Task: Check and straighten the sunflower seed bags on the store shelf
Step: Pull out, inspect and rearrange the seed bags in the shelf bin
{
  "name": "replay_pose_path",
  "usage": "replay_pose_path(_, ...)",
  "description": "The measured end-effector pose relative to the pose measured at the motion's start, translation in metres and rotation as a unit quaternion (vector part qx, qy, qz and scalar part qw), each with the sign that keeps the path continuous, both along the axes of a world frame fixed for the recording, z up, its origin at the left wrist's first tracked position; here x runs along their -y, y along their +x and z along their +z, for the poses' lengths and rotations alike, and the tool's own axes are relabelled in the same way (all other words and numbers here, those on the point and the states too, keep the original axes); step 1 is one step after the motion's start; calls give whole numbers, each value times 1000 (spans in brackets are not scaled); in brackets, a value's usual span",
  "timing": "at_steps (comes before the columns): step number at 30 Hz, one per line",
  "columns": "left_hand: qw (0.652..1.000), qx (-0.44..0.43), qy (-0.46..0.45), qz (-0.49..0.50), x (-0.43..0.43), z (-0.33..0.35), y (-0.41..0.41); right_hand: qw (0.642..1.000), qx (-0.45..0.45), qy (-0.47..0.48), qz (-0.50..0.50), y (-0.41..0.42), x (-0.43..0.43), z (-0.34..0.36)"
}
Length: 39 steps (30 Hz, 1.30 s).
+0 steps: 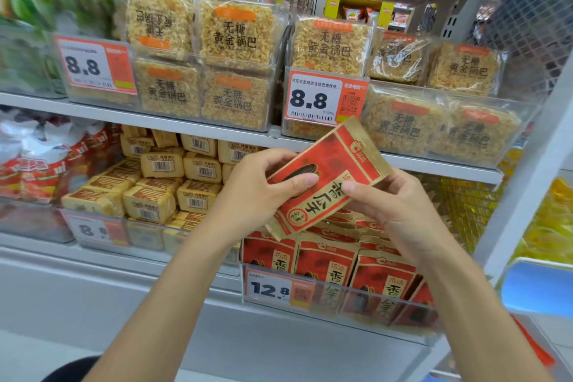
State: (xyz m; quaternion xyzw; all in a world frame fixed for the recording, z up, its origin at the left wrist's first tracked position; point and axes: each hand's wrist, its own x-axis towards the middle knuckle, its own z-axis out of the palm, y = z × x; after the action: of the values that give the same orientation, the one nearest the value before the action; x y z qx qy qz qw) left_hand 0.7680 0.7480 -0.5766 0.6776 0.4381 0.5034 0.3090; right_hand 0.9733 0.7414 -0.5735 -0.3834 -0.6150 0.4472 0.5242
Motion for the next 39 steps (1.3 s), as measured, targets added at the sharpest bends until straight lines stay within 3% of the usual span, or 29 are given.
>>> replay_pose_path(5, 998, -59, 15, -19, -5, 15, -7, 986, 62, 115, -103, -1, 11, 12)
replay_pose_path(8, 995, -91, -12, 31, -12, 13, -30, 963, 63, 200, -169, -4, 13, 10)
replay_pose_path(11, 986, -120, -56, 104, -26, -1, -52, 936, 135, 260, -193, -6, 7, 2)
replay_pose_path(14, 977, -166, -90, 99, -42, -17, -58, 920, 194, 288, -182, -11, -7, -15)
replay_pose_path(19, 969, -187, -144, 74, -58, -40, -50, 907, 282, 273, -156, -25, -36, -30)
replay_pose_path(25, 973, -153, -170, 43, -64, -48, -50, 847, 448, 254, -135, -35, -73, -25)
replay_pose_path(29, 975, -131, -175, 36, -65, -48, -50, 836, 466, 251, -145, -44, -88, -26)
replay_pose_path(35, 977, -113, -174, 47, -65, -49, -50, 848, 493, 151, -122, -60, -108, -30)
replay_pose_path(39, 978, -104, -170, 62, -65, -50, -49, 822, 536, 126, -147, -57, -117, -26)
